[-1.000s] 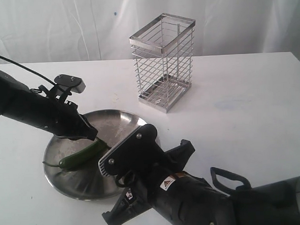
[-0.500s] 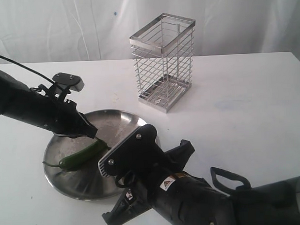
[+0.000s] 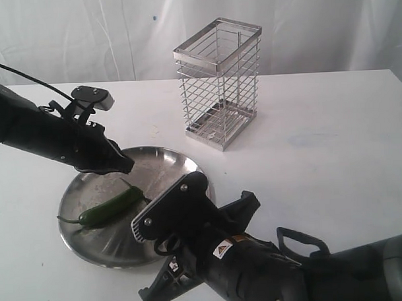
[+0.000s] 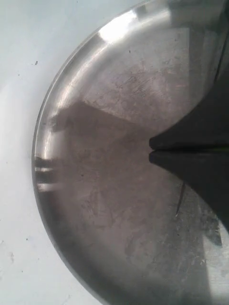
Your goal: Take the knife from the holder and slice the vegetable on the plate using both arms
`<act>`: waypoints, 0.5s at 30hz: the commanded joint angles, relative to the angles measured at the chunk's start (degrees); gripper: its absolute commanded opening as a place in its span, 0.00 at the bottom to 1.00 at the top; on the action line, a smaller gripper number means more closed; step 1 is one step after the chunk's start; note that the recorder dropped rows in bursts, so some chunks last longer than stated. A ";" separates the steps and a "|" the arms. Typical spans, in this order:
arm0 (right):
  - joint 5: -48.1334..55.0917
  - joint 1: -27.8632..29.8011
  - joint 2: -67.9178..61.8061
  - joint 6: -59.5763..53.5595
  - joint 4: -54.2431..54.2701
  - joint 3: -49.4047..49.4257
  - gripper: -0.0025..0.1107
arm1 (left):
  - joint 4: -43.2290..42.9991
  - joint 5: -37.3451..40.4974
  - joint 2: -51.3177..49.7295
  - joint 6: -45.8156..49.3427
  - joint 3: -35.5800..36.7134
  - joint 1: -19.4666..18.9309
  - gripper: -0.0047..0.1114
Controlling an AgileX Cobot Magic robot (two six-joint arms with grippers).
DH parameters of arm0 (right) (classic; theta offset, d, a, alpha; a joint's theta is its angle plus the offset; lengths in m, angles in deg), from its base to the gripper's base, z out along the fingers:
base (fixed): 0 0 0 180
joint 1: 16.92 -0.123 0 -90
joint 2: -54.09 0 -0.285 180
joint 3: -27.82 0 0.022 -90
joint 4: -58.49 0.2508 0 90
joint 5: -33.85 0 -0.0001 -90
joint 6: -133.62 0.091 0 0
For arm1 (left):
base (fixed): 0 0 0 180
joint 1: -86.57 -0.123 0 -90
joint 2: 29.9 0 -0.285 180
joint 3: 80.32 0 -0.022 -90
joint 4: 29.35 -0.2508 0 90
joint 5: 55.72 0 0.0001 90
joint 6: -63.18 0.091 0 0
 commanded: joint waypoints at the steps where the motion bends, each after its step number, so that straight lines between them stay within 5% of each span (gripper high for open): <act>1: -0.54 -0.03 -0.06 -0.24 -0.11 0.29 0.02 | 0.86 2.76 0.25 -0.30 -0.29 0.05 0.04; 15: -1.85 0.07 -3.39 -0.24 -0.10 -1.21 0.02 | 0.41 3.91 0.16 -0.30 -0.29 0.05 0.04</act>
